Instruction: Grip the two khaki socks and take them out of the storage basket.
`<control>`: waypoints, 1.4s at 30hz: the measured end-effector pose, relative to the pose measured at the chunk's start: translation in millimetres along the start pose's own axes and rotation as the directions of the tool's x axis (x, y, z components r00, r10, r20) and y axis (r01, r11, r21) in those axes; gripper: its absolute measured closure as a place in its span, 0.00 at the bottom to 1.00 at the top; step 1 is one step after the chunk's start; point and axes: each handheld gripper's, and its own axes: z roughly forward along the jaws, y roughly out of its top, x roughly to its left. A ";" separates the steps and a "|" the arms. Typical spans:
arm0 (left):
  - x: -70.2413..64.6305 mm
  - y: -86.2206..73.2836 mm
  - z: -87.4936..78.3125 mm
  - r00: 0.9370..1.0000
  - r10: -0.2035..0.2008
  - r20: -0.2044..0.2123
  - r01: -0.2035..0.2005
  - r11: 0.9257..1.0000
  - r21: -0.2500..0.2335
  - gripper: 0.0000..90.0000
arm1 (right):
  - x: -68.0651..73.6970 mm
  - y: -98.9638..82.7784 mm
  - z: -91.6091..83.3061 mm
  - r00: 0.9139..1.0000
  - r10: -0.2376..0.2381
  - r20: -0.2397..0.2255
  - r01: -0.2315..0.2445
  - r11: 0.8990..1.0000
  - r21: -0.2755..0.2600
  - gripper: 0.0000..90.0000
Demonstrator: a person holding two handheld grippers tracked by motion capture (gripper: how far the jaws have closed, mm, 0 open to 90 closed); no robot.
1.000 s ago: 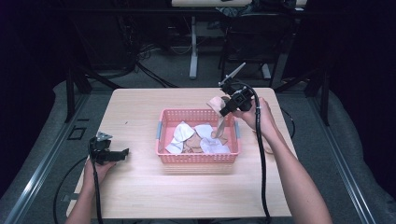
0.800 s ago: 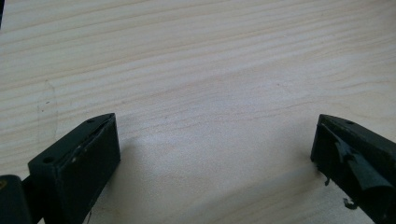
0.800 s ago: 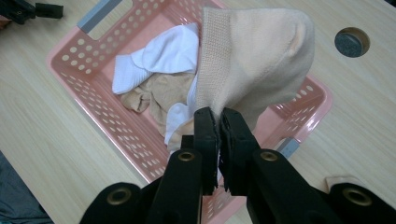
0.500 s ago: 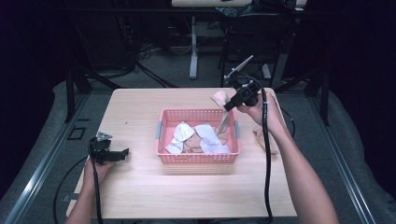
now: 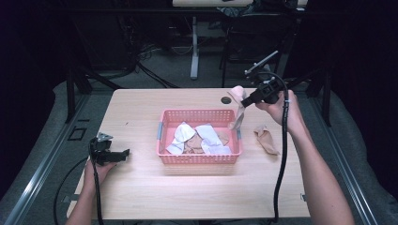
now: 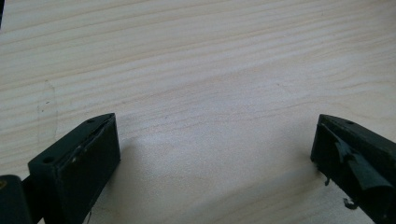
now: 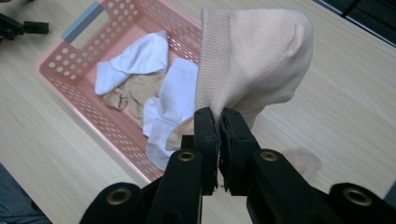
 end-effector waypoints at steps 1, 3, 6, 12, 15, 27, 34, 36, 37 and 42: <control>0.0 0.1 0.1 1.000 0.000 0.000 0.000 1.000 0.000 0.01 | -3.5 -2.7 -1.8 1.000 0.002 0.005 -0.002 1.000 -0.001 0.95; -0.1 0.2 0.2 1.000 0.000 0.000 0.000 1.000 0.000 0.01 | -13.2 -11.9 -6.5 0.999 0.030 0.019 -0.030 1.000 -0.004 0.95; -0.1 0.2 0.2 1.000 0.000 0.000 0.000 1.000 0.000 0.01 | -26.3 -25.4 -10.9 0.997 0.063 0.041 -0.063 0.998 -0.005 0.95; -0.1 0.2 0.1 1.000 0.000 0.000 0.000 1.000 0.000 0.01 | -52.6 -53.1 -2.1 0.989 0.128 0.078 -0.131 0.991 0.037 0.95; -0.1 0.2 0.2 1.000 0.000 0.000 0.000 1.000 0.000 0.01 | -63.2 -67.1 11.6 0.983 0.155 0.095 -0.162 0.985 0.066 0.95; -0.1 0.2 0.2 1.000 0.000 0.000 0.000 1.000 0.000 0.01 | -86.9 -106.2 88.6 0.969 0.228 0.091 -0.240 0.957 0.164 0.93; -0.1 0.2 0.2 1.000 0.000 0.000 0.000 1.000 0.000 0.01 | -85.9 -114.3 82.3 0.967 0.246 0.072 -0.252 0.962 0.107 0.67; -0.1 0.2 0.2 1.000 0.000 0.000 0.000 1.000 0.000 0.01 | -83.7 -117.7 76.1 0.968 0.245 0.064 -0.249 0.965 0.084 0.60; -0.1 0.2 0.2 1.000 0.000 0.000 0.000 1.000 0.000 0.01 | -82.2 -119.3 73.9 0.968 0.243 0.063 -0.247 0.966 0.082 0.54; 0.0 0.2 0.2 1.000 -0.001 0.001 0.001 1.000 0.001 0.01 | -76.0 -132.5 64.7 0.971 0.229 0.064 -0.233 0.971 0.061 0.28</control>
